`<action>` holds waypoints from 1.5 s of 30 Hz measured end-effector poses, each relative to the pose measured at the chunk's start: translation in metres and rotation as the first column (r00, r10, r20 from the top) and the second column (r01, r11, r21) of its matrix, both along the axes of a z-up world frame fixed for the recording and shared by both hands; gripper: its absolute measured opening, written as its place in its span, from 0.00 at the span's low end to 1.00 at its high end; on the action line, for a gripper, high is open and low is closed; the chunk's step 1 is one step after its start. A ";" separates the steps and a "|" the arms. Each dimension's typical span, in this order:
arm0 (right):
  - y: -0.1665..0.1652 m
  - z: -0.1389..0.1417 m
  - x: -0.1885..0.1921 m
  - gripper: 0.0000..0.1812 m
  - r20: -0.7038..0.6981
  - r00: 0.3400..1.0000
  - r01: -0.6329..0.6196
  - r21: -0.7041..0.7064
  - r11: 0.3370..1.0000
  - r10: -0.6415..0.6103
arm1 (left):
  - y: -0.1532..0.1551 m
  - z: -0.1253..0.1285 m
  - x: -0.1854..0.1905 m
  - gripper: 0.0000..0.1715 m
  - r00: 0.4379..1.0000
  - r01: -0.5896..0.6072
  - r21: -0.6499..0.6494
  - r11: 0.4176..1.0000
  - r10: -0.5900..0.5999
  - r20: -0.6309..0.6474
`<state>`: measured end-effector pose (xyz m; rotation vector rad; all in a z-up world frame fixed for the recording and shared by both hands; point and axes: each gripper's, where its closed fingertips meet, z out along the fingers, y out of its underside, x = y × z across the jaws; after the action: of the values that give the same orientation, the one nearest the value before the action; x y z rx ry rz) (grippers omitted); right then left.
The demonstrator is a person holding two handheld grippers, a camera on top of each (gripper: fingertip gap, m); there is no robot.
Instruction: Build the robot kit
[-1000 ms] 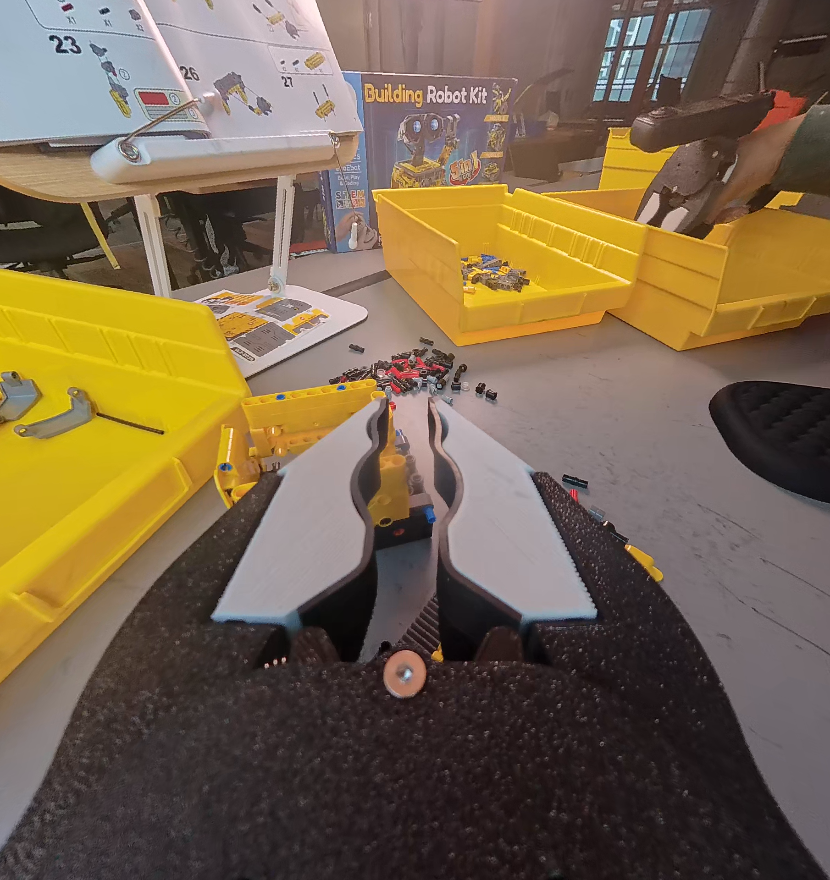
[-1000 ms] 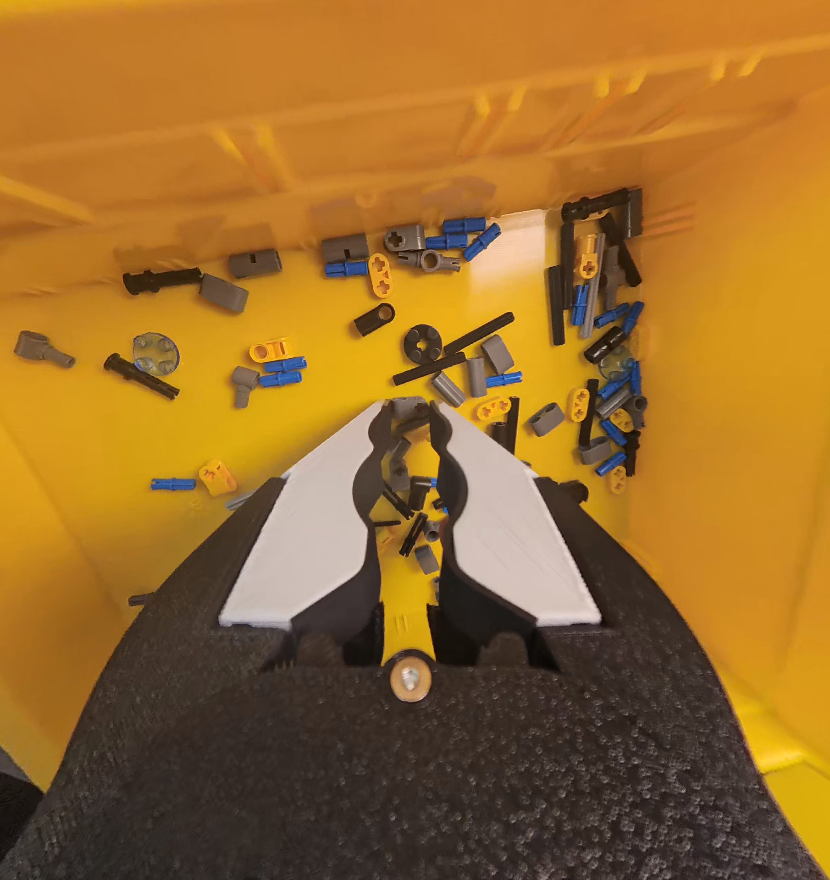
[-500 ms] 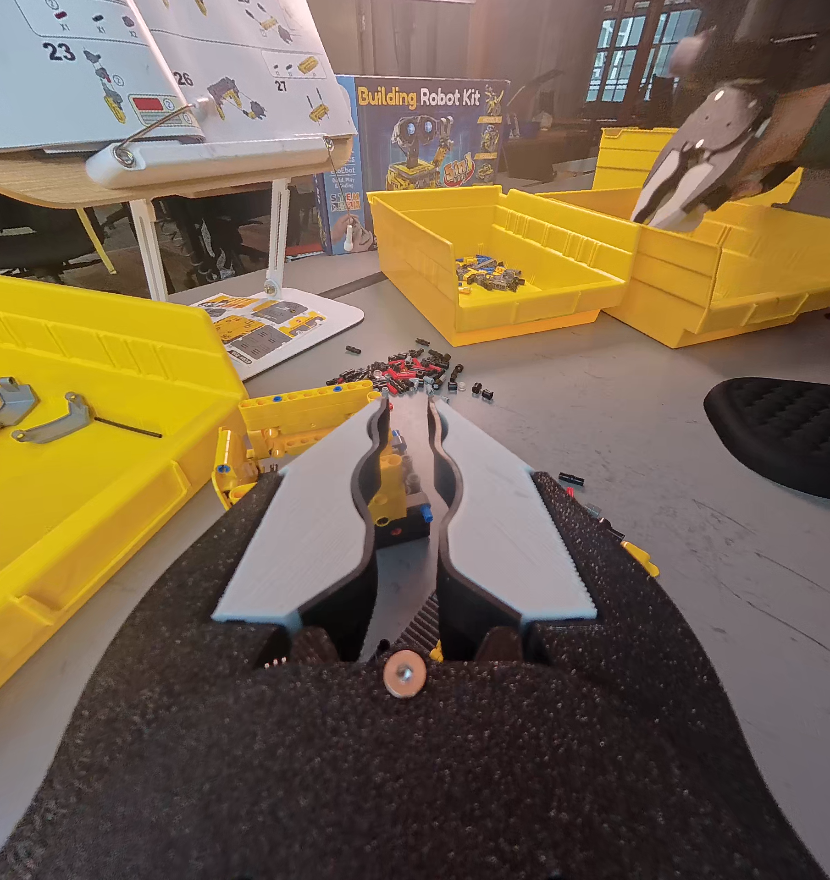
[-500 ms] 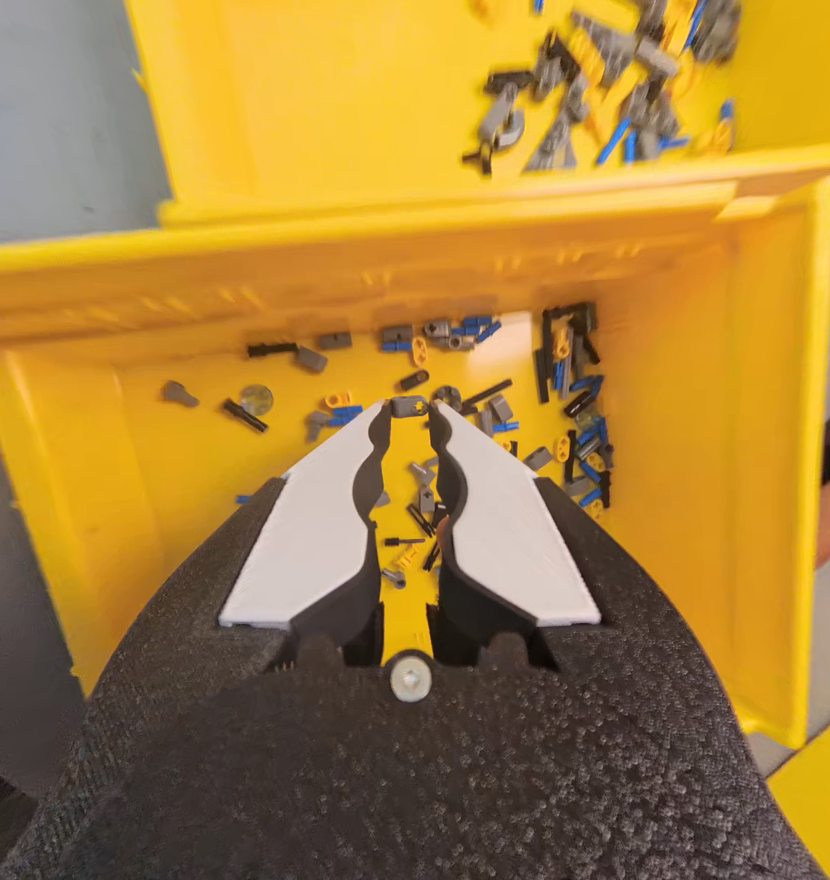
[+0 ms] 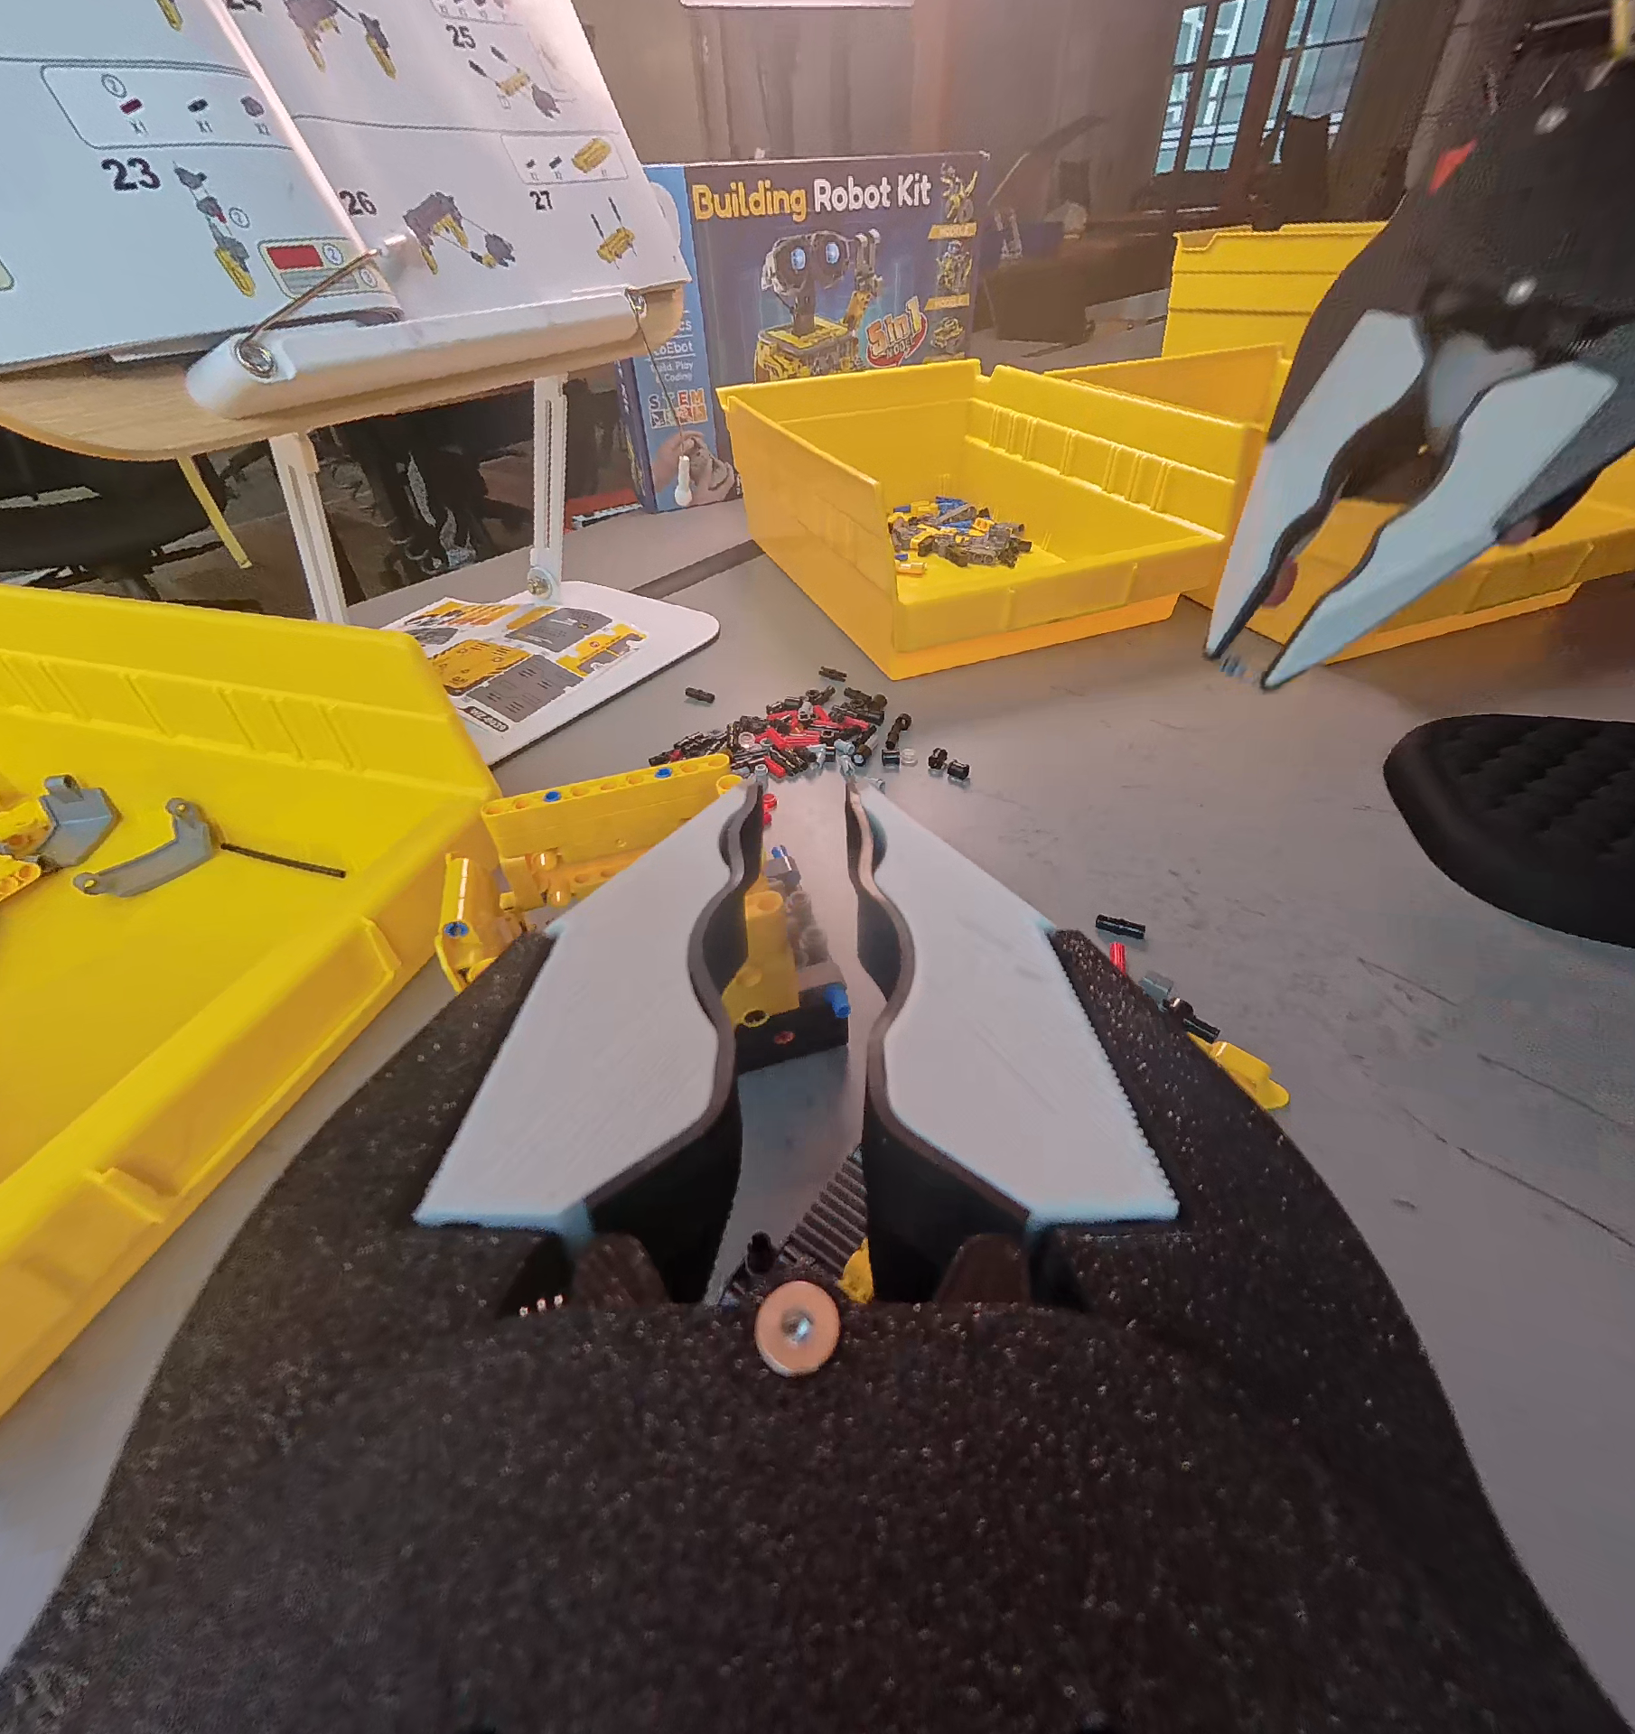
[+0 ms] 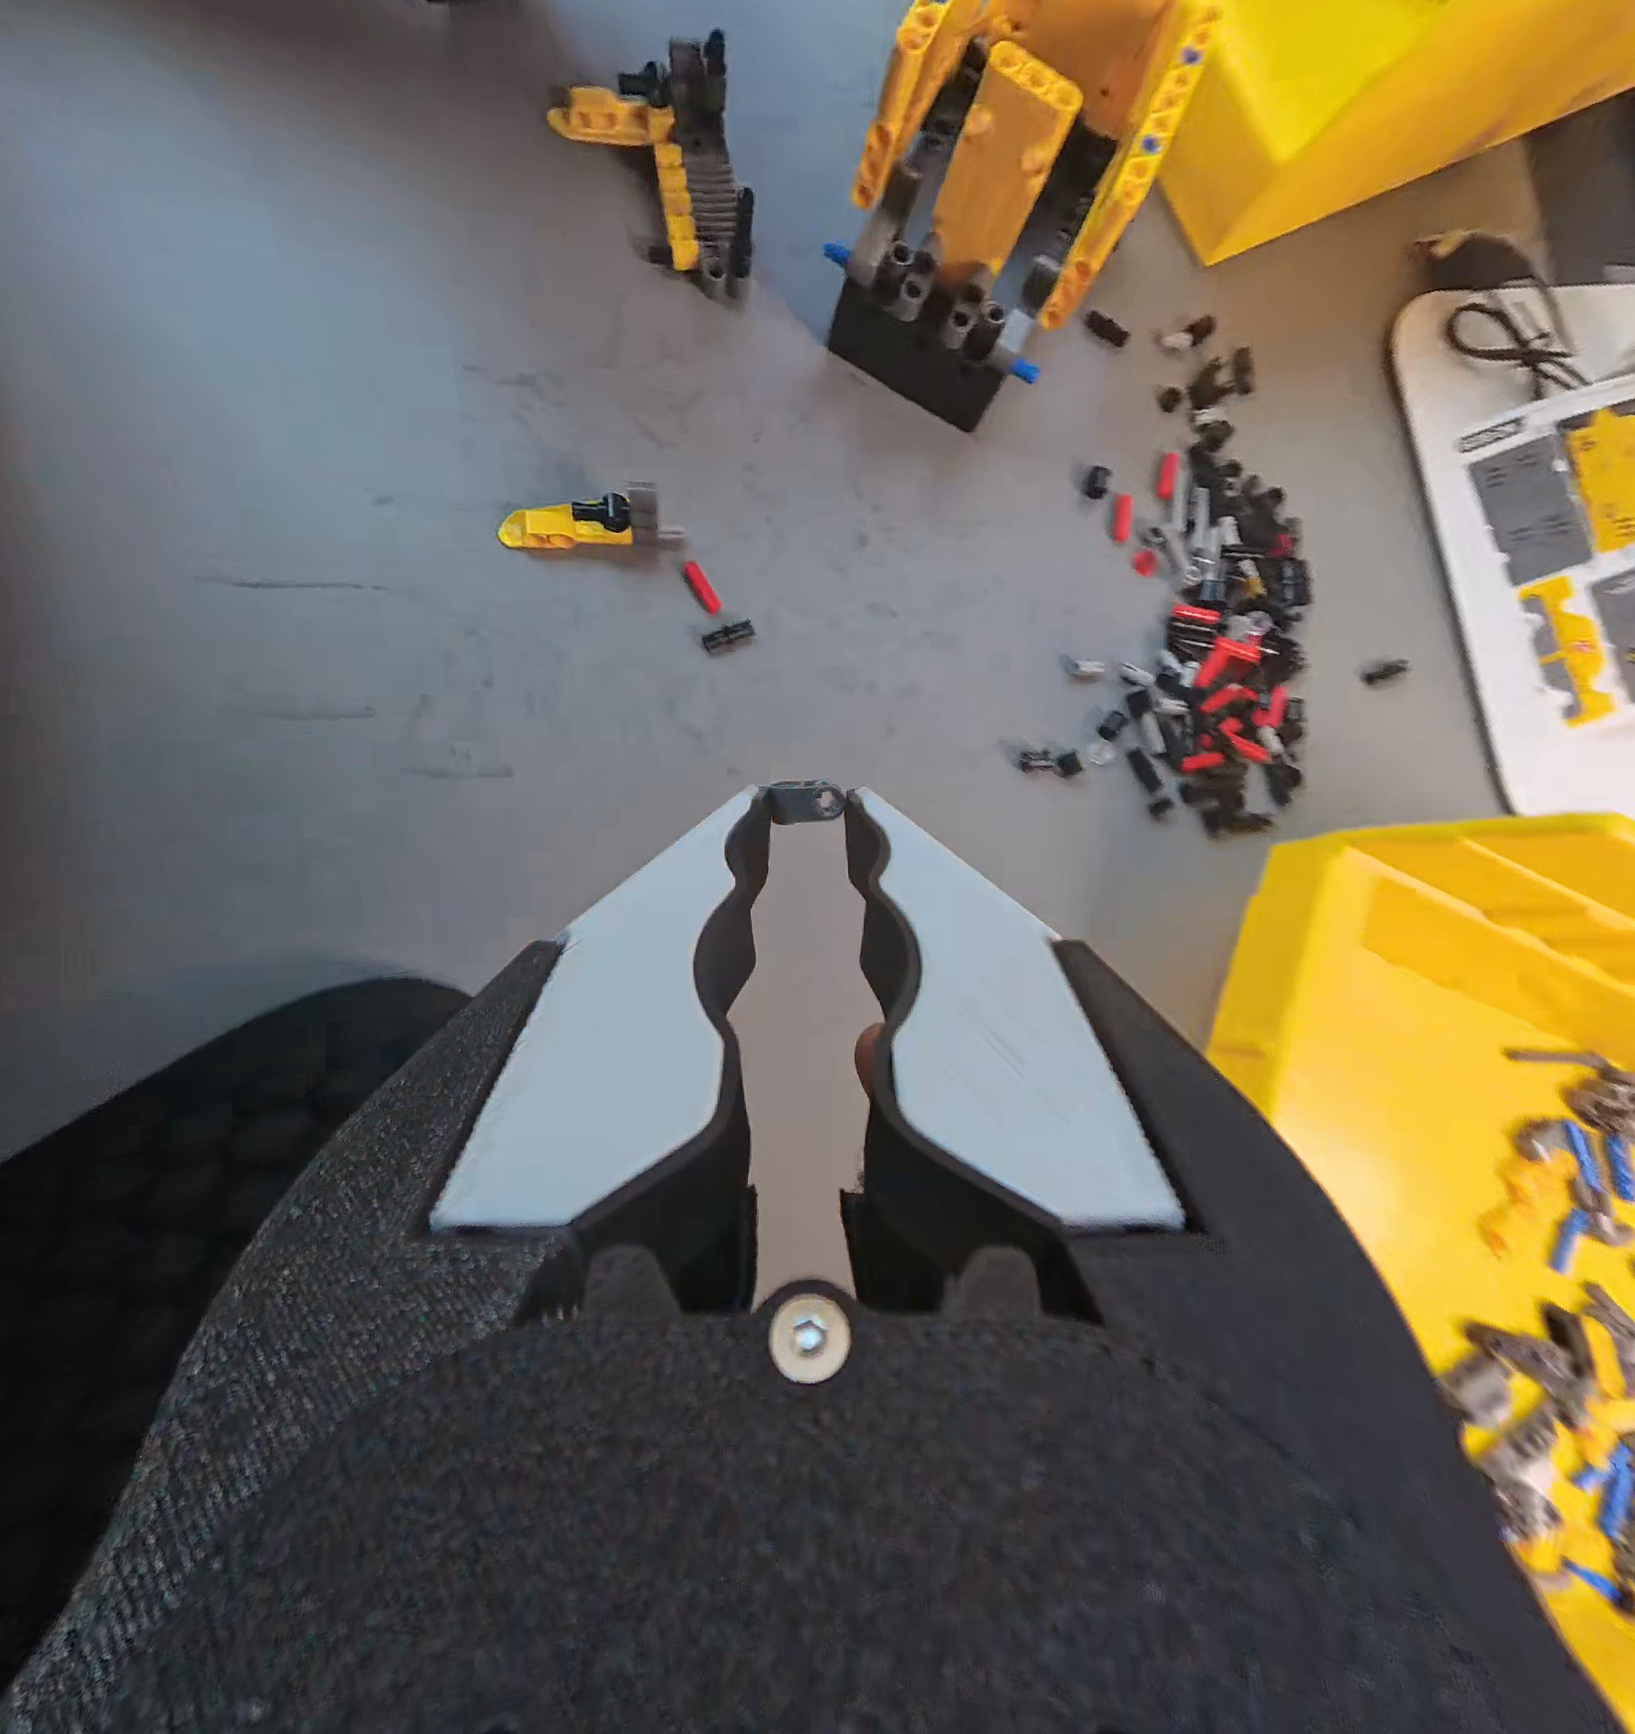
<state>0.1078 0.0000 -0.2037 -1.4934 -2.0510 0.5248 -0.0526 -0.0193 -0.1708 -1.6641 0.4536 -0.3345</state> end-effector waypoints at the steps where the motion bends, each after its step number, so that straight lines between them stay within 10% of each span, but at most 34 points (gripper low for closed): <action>1: -0.006 -0.013 -0.010 0.08 0.018 1.000 -0.006 -0.020 1.000 0.006 | -0.001 0.001 0.000 0.10 1.000 0.003 -0.001 1.000 -0.003 0.000; 25: 0.005 -0.068 -0.046 0.09 0.122 0.978 0.173 -0.050 0.984 -0.166 | -0.012 0.011 0.000 0.10 0.999 0.036 0.007 0.999 -0.036 0.005; 33: -0.013 0.000 -0.082 0.21 -0.350 0.935 0.008 -0.135 0.991 -0.055 | -0.009 0.000 0.003 0.10 0.999 0.042 -0.028 0.999 -0.043 -0.008; 45: -0.062 -0.047 -0.058 0.18 -0.056 0.994 -0.101 -0.169 0.980 0.093 | -0.007 -0.011 0.012 0.11 0.996 0.093 -0.084 0.992 -0.094 -0.005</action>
<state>0.0503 -0.0625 -0.2507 -1.4669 -2.0934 0.7866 -0.0411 -0.0267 -0.1823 -1.7293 0.5319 -0.4197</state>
